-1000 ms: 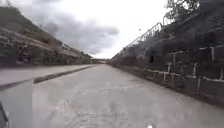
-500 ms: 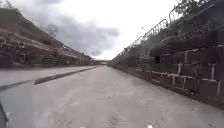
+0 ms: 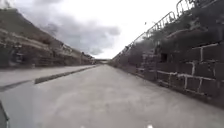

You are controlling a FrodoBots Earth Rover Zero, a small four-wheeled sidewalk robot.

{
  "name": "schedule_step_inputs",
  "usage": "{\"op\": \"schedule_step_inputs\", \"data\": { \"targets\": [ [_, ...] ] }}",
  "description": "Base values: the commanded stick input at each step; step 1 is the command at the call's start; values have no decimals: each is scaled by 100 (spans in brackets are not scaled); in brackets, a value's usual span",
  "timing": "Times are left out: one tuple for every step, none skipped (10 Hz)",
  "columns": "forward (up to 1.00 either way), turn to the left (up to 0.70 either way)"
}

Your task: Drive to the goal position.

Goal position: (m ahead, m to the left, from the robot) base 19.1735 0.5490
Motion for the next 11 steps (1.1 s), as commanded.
{"op": "schedule_step_inputs", "data": {
  "targets": [
    [70, 0],
    [70, 0],
    [70, 0],
    [70, 0],
    [70, 0],
    [70, 0],
    [70, 0],
    [70, 0],
    [70, 0],
    [70, 0],
    [70, 0]
  ]
}}
